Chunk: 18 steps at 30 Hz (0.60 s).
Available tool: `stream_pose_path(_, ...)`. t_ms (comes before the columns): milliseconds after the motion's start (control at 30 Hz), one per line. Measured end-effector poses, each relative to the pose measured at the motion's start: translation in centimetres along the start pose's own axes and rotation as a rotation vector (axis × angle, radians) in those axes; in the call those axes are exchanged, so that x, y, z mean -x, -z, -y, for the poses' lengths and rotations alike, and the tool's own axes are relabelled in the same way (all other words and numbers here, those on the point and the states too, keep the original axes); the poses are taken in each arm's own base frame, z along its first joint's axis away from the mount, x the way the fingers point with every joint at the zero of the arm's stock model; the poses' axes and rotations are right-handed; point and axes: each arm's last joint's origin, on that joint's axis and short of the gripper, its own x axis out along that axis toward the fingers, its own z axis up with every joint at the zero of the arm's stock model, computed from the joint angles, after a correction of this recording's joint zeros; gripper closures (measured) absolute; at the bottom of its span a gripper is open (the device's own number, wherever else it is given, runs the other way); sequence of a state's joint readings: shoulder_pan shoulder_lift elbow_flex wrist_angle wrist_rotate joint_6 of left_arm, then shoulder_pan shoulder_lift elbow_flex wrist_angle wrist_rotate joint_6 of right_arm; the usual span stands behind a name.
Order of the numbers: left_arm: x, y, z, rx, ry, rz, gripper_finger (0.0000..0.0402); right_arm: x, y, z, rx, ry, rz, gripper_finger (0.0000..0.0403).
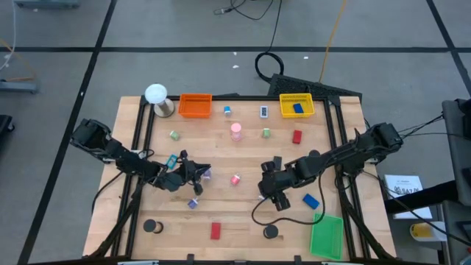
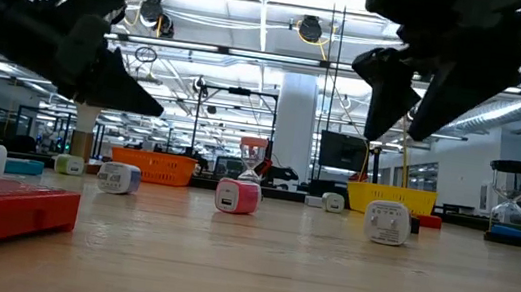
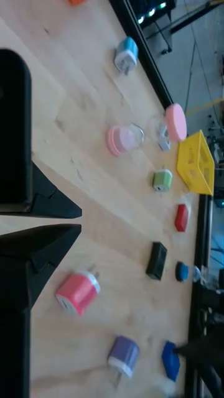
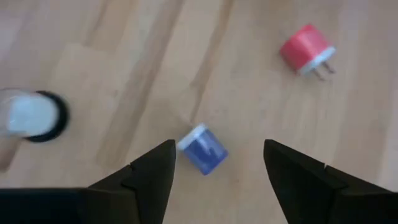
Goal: Pick & Place Office items
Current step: Put the right purple charger adapter into the green basket
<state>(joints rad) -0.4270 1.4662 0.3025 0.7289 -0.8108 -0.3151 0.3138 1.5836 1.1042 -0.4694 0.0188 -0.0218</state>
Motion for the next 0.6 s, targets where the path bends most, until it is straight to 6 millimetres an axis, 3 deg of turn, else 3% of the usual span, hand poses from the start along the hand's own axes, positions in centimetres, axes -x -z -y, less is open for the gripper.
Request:
stream_pose_path(367,-0.9,-0.3,-1.0,-0.008,-0.055,-0.002,0.0371,-3.1,0.9,0.6,0.149,-0.023,-0.102,0.0163)
stream_pose_path(600,-1.4,-0.4,-1.6,0.005,-0.057,-0.013,0.0371,-3.1,0.7,1.6,0.168,-0.124,-0.059,0.0163)
